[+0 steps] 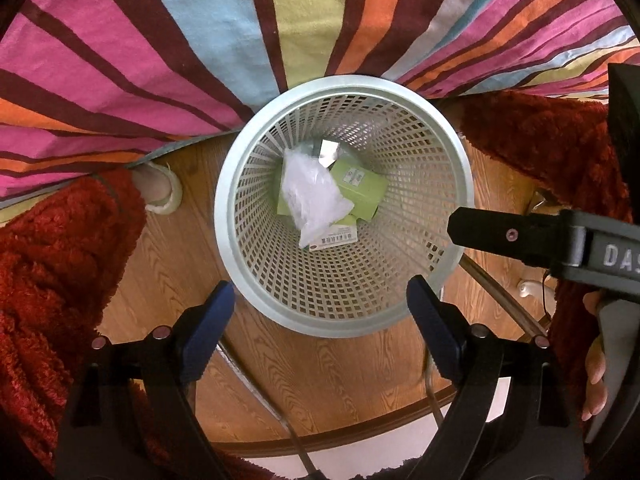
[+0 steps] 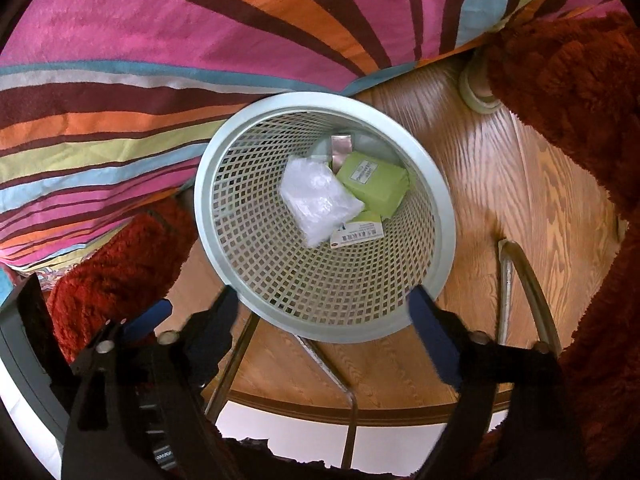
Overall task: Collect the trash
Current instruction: 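Open both tools to drop the bag and green box into the wastebasket, then move both open tools back up toward the remaining boxes on the bed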
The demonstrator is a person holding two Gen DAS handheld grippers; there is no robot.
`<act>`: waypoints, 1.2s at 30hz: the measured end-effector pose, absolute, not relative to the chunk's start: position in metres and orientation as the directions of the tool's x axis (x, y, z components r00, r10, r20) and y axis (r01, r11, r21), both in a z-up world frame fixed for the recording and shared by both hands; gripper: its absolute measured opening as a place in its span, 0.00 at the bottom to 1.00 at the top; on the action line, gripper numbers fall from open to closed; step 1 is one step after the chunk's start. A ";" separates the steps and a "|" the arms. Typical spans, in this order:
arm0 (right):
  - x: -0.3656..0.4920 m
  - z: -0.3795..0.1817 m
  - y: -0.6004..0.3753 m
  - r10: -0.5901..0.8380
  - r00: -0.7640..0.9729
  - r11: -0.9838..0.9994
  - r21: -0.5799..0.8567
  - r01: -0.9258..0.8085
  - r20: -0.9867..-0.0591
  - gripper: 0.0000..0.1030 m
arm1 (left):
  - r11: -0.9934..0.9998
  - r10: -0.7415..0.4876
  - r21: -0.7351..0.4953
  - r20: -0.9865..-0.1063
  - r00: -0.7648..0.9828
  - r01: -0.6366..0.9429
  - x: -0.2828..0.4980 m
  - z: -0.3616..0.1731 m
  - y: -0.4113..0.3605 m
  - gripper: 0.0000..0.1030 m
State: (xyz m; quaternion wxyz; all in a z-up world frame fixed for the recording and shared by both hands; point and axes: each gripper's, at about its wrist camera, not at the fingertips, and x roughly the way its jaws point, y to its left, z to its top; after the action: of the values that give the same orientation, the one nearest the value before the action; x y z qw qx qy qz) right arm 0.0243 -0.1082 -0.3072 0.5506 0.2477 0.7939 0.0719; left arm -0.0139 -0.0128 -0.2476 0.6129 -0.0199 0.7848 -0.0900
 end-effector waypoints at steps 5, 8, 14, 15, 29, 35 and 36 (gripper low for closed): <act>0.024 -0.307 -0.109 0.476 -0.267 0.865 0.390 0.317 -0.838 0.82 | 0.984 -0.135 -0.159 -0.961 -0.240 0.084 -0.015 -0.246 -0.015 0.83; 0.023 -0.306 -0.109 0.474 -0.263 0.865 0.389 0.316 -0.840 0.82 | 0.985 -0.130 -0.153 -0.964 -0.232 0.085 -0.016 -0.244 -0.016 0.83; 0.022 -0.302 -0.106 0.460 -0.252 0.874 0.384 0.298 -0.851 0.82 | 0.986 -0.123 -0.144 -0.970 -0.211 0.088 -0.017 -0.238 -0.015 0.83; 0.022 -0.301 -0.106 0.459 -0.248 0.875 0.385 0.294 -0.853 0.82 | 0.986 -0.123 -0.143 -0.970 -0.208 0.088 -0.017 -0.237 -0.015 0.83; 0.022 -0.280 -0.107 0.455 -0.164 0.878 0.412 0.243 -0.875 0.82 | 0.989 -0.118 -0.126 -0.988 -0.096 0.078 -0.017 -0.213 -0.009 0.83; 0.021 -0.264 -0.106 0.452 -0.111 0.882 0.425 0.203 -0.885 0.91 | 0.990 -0.118 -0.121 -0.992 -0.043 0.076 -0.018 -0.200 -0.009 0.83; 0.021 -0.259 -0.107 0.450 -0.091 0.883 0.428 0.193 -0.888 0.91 | 0.990 -0.118 -0.120 -0.992 -0.031 0.079 -0.019 -0.197 -0.009 0.83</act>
State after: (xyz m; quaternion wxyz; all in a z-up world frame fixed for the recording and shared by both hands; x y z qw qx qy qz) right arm 0.0212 -0.1067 -0.2593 0.6373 0.2196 0.7318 0.1009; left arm -0.0189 -0.0089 -0.1970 0.6958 -0.0139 0.7146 -0.0707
